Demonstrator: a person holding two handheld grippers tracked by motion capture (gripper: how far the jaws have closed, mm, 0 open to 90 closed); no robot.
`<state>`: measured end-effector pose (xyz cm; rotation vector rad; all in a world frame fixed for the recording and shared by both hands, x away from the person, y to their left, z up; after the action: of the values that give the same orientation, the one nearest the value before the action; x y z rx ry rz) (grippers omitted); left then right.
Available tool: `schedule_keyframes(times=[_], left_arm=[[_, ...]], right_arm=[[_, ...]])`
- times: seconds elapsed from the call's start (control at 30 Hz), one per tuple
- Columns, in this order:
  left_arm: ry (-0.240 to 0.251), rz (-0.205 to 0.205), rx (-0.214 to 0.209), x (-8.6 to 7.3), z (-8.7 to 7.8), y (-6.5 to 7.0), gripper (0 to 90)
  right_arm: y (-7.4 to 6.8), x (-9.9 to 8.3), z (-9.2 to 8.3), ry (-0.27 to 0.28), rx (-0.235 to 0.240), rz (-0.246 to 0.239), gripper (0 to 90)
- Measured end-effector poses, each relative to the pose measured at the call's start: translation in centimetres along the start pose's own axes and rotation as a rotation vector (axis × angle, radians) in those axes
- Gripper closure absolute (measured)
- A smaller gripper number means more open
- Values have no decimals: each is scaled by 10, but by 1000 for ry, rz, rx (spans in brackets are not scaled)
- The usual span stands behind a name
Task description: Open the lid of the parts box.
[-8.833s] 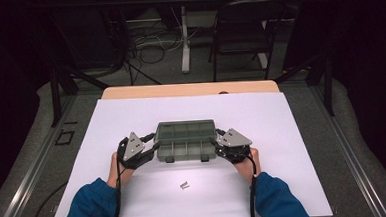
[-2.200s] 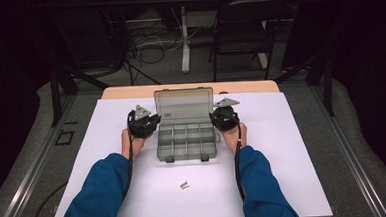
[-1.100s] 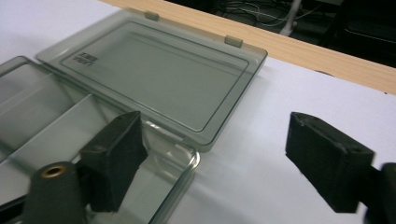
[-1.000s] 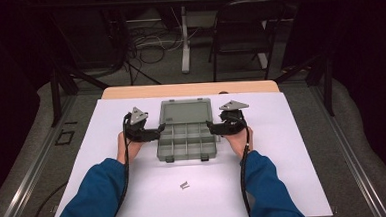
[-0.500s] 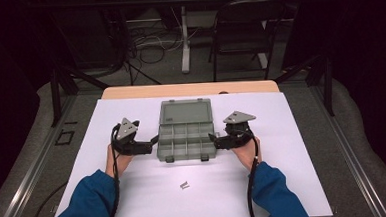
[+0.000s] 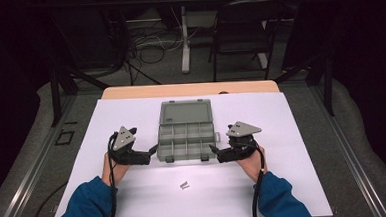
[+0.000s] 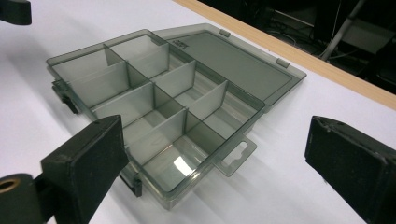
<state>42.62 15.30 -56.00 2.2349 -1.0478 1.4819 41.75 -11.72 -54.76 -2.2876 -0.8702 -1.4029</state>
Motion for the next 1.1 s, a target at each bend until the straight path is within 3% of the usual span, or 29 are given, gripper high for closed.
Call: schedule_keyframes(times=[0.37,0.73,1.03,1.1], left_arm=[[7,21,-19,-4,-13,15,1],[7,20,-7,-16,-27,16,0],[8,-7,23,-23,-47,13,0],[10,-22,4,-25,-49,14,0]], right_arm=[[-19,-8,-12,9,56,-29,14],[-35,-14,-23,4,91,-42,0],[-47,-20,-28,3,118,-62,0],[-47,-21,-29,-1,123,-67,0]])
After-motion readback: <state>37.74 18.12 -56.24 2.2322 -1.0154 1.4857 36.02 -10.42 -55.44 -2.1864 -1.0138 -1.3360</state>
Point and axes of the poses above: each handheld gripper's, and its own axes: z roughly forward along the jaws, x roughly out of its top, y roughly to its right, the point moved 9 cm from there along z, roughly forward along the jaws, and after that the axes turned 4 degrees about z, right-handed, at the moved point
